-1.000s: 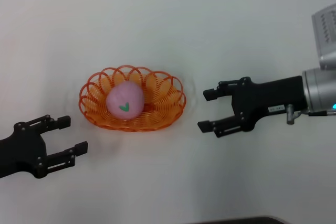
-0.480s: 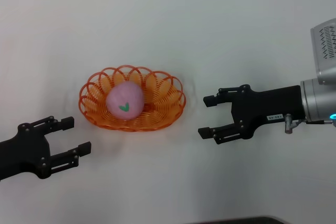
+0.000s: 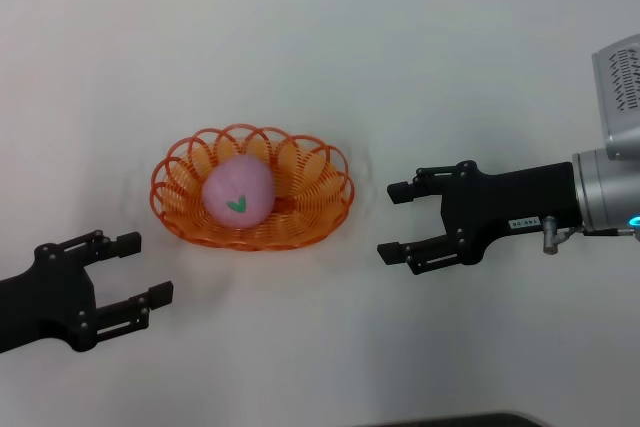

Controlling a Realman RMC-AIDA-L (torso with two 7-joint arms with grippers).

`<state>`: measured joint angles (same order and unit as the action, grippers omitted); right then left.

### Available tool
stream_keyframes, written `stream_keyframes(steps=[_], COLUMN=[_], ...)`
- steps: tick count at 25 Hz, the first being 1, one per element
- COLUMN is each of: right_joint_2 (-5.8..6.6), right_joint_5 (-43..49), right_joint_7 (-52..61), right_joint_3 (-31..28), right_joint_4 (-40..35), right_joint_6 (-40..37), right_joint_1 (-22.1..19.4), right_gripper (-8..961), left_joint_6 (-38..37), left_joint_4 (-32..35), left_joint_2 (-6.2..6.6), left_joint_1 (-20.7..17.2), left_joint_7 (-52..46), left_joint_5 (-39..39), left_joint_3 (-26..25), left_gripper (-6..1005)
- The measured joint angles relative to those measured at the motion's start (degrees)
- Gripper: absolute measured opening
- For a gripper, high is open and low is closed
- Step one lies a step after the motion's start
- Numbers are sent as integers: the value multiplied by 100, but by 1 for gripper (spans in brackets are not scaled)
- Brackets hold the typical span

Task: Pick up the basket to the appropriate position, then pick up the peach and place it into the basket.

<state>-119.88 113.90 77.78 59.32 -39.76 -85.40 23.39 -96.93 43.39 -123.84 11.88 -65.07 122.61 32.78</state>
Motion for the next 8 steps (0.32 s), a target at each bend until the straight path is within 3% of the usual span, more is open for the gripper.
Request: stream_keyframes(steps=[8], right_joint_2=[0], right_joint_5=[-49], right_joint_7=[-5], right_joint_3=[0], right_joint_4=[-17], right_joint_6=[-10], right_joint_1=[6], right_gripper=[866], left_joint_6=[-2], left_joint_4=[-6], left_joint_2=[0], left_joint_1=[-35], left_joint_7=[71], left_joint_5=[57], left_joint_3=[-32], left_gripper=[741])
